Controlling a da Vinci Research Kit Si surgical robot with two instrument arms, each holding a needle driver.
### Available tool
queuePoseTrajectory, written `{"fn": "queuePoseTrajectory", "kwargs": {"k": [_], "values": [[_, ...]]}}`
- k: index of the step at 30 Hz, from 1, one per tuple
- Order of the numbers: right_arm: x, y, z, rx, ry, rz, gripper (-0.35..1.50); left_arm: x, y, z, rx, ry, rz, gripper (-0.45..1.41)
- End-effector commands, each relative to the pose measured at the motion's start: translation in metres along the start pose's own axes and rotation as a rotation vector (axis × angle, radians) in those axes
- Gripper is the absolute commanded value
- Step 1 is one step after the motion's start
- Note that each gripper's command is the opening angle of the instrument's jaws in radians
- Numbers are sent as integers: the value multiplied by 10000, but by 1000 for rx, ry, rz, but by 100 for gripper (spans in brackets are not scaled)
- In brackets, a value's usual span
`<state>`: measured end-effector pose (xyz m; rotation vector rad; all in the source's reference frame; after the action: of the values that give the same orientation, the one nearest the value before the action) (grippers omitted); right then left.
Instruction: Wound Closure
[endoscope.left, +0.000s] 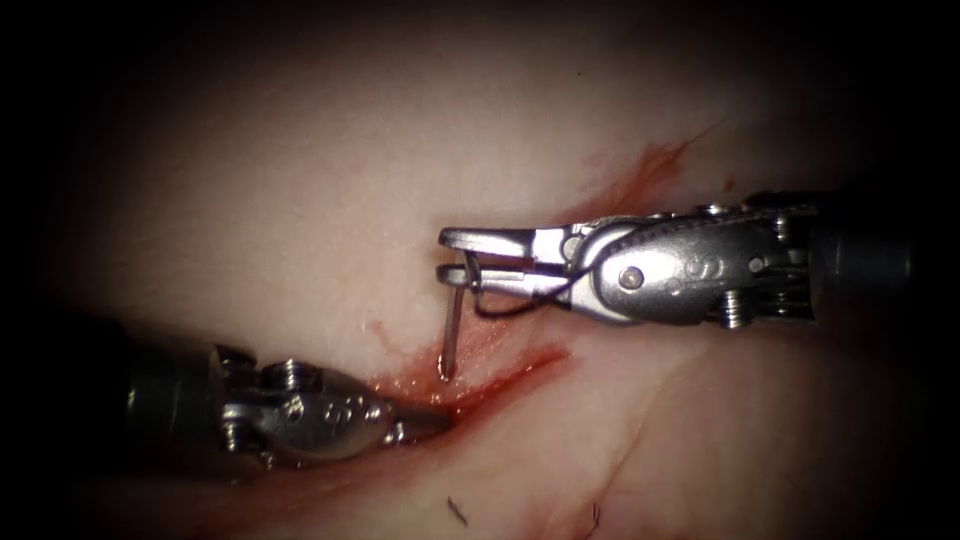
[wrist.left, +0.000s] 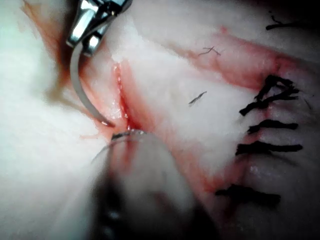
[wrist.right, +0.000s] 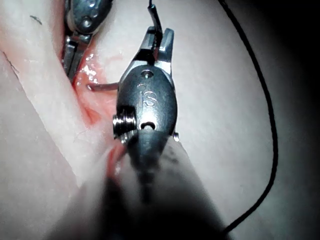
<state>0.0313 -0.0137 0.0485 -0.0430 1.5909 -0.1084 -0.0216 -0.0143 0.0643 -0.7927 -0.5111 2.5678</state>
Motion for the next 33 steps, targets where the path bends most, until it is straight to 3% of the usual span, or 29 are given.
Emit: {"fn": "queuePoseTrajectory", "kwargs": {"k": [1, 7, 15, 33], "values": [[0, 6, 8, -2, 3, 1, -35, -1, 0, 7, -1, 1, 2, -45], [1, 5, 9, -5, 4, 1, -35, -5, -3, 4, -5, -3, 8, -35], [-1, 7, 9, -22, 6, 37, -35, -10, -8, 0, 4, -45, 14, -35], [-10, 22, 7, -90, 3, 532, -35, -16, -14, -5, 34, -92, 15, -30]]}}
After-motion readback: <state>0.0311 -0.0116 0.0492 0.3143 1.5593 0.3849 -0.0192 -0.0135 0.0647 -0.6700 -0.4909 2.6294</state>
